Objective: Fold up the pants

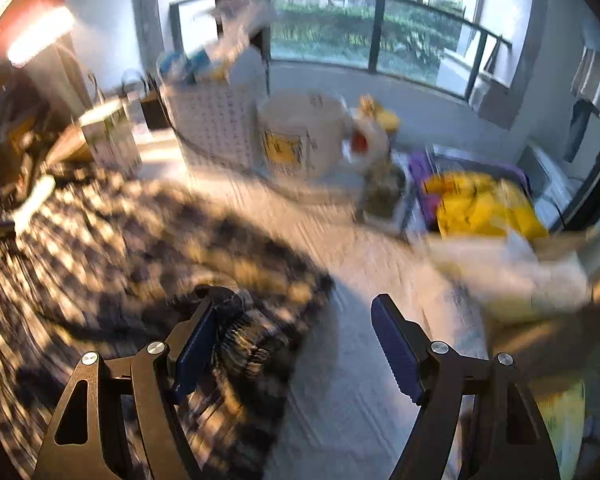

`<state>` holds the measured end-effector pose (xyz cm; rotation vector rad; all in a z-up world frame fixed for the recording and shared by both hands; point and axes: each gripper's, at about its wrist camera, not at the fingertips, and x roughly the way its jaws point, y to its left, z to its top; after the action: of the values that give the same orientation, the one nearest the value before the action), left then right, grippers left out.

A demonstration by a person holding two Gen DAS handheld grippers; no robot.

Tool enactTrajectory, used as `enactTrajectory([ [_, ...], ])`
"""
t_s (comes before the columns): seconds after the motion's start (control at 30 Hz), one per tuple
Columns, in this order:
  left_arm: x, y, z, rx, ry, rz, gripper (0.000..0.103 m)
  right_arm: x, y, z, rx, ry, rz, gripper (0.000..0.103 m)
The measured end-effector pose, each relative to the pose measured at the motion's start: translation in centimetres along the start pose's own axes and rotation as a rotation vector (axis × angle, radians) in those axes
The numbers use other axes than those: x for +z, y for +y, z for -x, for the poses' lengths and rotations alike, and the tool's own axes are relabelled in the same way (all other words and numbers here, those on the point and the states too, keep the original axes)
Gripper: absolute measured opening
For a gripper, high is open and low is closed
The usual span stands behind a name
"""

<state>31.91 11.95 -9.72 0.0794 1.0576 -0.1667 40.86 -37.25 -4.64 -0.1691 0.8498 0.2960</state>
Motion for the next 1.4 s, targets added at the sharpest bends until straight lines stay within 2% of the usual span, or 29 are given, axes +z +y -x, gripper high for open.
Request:
enactTrajectory([
  [0.03, -0.3, -0.1, -0.3, 0.007, 0.003, -0.009, 0.030, -0.8, -0.3, -0.3, -0.022, 0.026, 0.006, 0.078],
  [0.07, -0.6, -0.2, -0.2, 0.012, -0.020, -0.029, 0.016, -1.5, -0.7, -0.4, -0.041, 0.035, 0.000, 0.078],
  [0.1, -0.8, -0.4, 0.1, 0.006, -0.024, -0.043, 0.010, -2.0, -1.0, -0.5, -0.046, 0.035, -0.012, 0.078],
  [0.13, -0.8, -0.4, 0.2, 0.011, -0.022, -0.045, 0.009, -2.5, -1.8, -0.6, -0.039, 0.039, -0.042, 0.078],
  [0.3, -1.3, 0.2, 1.0, 0.048, -0.030, -0.044, 0.009, -2.5, -2.7, -0.4, -0.017, 0.045, -0.089, 0.079],
  [0.4, -1.1, 0.0, 1.5, 0.070, -0.038, -0.051, 0.009, -1.2, -2.1, 1.5, 0.033, -0.043, -0.093, 0.080],
  [0.47, -1.1, 0.2, 1.9, 0.065, -0.050, -0.049, 0.009, -0.1, -2.0, 3.1, 0.104, -0.130, -0.125, 0.081],
  [0.53, -0.6, 0.6, 1.9, 0.053, -0.072, -0.041, 0.009, 0.9, -2.0, 3.1, 0.095, -0.155, -0.133, 0.081],
  [0.6, -0.2, 0.9, 2.3, 0.038, -0.092, -0.018, 0.009, 1.5, -2.3, 1.6, 0.047, -0.137, -0.128, 0.081],
  [0.73, 0.9, 1.6, 2.8, -0.026, -0.138, 0.048, 0.009, 1.8, -2.7, -4.0, 0.023, -0.022, -0.170, 0.080],
  [0.8, 1.5, 1.8, 2.5, -0.048, -0.142, 0.064, 0.009, 1.6, -2.0, -5.6, 0.019, -0.001, -0.153, 0.080],
  [0.87, 2.0, 1.8, 1.8, -0.045, -0.130, 0.071, 0.010, 1.6, -1.1, -6.7, 0.038, 0.004, -0.130, 0.066],
  [0.9, 2.2, 1.8, 1.2, -0.046, -0.120, 0.075, 0.010, 1.6, -0.8, -7.0, 0.029, 0.001, -0.116, 0.065],
  [1.0, 2.8, 1.5, -0.2, -0.057, -0.094, 0.074, 0.010, 1.9, 0.2, -7.4, -0.011, -0.021, -0.053, 0.048],
  [1.03, 2.8, 1.4, -0.5, -0.051, -0.090, 0.067, 0.010, 2.0, 0.4, -7.5, -0.019, -0.026, -0.042, 0.036],
  [1.07, 2.9, 1.2, -0.9, -0.040, -0.084, 0.054, 0.010, 2.2, 0.6, -7.5, -0.030, -0.032, -0.031, 0.032],
  [1.17, 3.1, 0.6, -1.2, -0.018, -0.092, 0.030, 0.009, 3.1, 1.1, -7.5, -0.131, -0.058, 0.016, 0.029],
  [1.4, 2.8, 1.9, -0.9, 0.028, -0.124, 0.063, 0.007, 4.5, 0.4, -8.5, -0.184, -0.057, 0.016, 0.029],
])
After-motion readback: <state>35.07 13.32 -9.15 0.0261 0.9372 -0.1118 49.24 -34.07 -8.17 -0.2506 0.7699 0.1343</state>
